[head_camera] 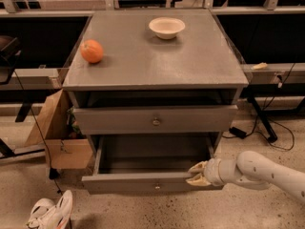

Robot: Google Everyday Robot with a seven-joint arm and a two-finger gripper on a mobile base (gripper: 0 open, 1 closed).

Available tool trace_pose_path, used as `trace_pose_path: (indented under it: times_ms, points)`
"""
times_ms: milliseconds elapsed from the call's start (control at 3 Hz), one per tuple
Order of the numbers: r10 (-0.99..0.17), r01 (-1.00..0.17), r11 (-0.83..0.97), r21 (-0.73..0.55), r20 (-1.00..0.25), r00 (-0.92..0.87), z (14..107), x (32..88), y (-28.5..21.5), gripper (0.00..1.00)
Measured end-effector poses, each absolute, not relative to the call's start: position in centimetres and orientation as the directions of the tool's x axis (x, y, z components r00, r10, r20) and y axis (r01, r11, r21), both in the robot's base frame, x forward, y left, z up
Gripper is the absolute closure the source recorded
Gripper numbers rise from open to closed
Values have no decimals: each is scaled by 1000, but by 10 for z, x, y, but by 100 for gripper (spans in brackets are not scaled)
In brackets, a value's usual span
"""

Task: Close middle drawer

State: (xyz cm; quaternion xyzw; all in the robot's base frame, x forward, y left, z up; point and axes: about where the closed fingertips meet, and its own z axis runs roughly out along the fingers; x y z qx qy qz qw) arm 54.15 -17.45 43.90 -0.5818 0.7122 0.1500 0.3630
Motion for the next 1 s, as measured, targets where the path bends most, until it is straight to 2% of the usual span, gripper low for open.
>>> trace_pose_path:
  times_ms: [1000]
  points:
    - [-720, -936, 278, -216, -692, -54, 438, 559, -166, 11]
